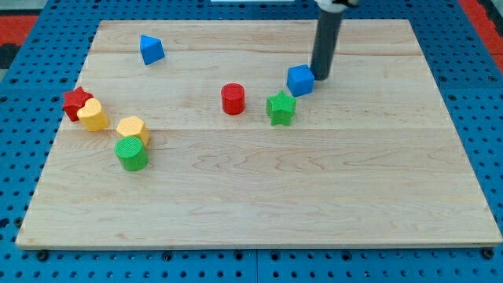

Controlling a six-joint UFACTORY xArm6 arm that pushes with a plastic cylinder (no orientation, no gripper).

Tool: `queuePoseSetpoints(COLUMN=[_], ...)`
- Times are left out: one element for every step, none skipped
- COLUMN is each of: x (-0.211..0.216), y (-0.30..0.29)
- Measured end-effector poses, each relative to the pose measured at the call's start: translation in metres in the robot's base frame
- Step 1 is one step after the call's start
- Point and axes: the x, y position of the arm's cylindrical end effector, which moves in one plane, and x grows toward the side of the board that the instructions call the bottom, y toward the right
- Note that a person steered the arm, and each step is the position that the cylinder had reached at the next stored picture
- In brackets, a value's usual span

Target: Drag the blue cube into the red circle

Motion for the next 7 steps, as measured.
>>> queuePoseSetpoints(x=[-0.020, -0.031, 0.001, 0.027, 0.028, 0.046, 0.058], y=[-0.043, -0.043, 0.002, -0.012, -0.056, -0.055, -0.071])
